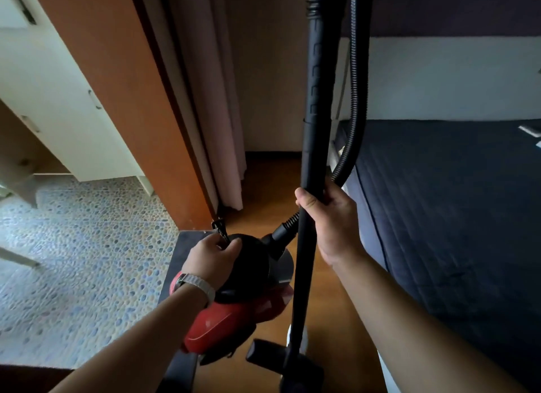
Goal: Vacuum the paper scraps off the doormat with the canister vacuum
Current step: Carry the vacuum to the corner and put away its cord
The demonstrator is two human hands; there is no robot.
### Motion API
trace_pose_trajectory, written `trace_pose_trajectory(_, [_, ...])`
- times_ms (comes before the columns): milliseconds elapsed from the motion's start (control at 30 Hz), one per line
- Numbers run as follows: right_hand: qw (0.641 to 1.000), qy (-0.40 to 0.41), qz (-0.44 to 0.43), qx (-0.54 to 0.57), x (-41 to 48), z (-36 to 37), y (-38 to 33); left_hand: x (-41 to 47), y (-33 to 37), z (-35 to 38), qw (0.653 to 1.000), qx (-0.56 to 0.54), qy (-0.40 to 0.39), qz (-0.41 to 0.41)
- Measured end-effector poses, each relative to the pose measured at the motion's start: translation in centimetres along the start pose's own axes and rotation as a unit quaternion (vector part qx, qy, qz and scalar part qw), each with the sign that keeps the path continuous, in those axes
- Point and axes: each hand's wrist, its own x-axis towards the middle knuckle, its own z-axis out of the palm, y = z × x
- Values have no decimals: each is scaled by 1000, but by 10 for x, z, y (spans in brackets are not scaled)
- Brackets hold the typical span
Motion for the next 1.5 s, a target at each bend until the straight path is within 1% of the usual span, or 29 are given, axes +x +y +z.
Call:
trace_pose_trajectory(167, [999,16,24,16,116,-26,27,94,42,41,1000,14,-3,-28])
trace_pose_trajectory(333, [998,25,47,22,227,-50,35,186,104,69,1000,20,9,-19])
trace_pose_trajectory(467, [999,30,18,-1,299,-63,39,255,150,89,1000,16,11,-12])
trace_pose_trajectory(600, [999,36,6,-3,370,-77,49,328,185,120,1000,20,-9,3])
trace_pose_trajectory(700, [998,53,15,-26,429,-89,70,388,201,149,999,14,-29,-4])
trace_pose_trajectory(867, [994,89,51,-46,542,-102,118,498,227,211,996,45,-79,18])
trace_pose_trajectory(1000, [987,114,76,-79,619,-112,141,571,246,245,991,44,-126,0])
trace_pose_trajectory(1067, [987,127,72,-75,666,-114,145,612,263,259,990,34,-136,6])
trace_pose_trajectory(1167, [988,123,62,-67,723,-116,151,663,289,274,989,36,-145,14])
trace_pose_trajectory(1333, [990,97,71,-69,794,-124,165,733,322,299,985,33,-170,-4])
trace_pose_trajectory(1500, [993,85,63,-59,864,-141,201,797,342,335,983,40,-179,-28])
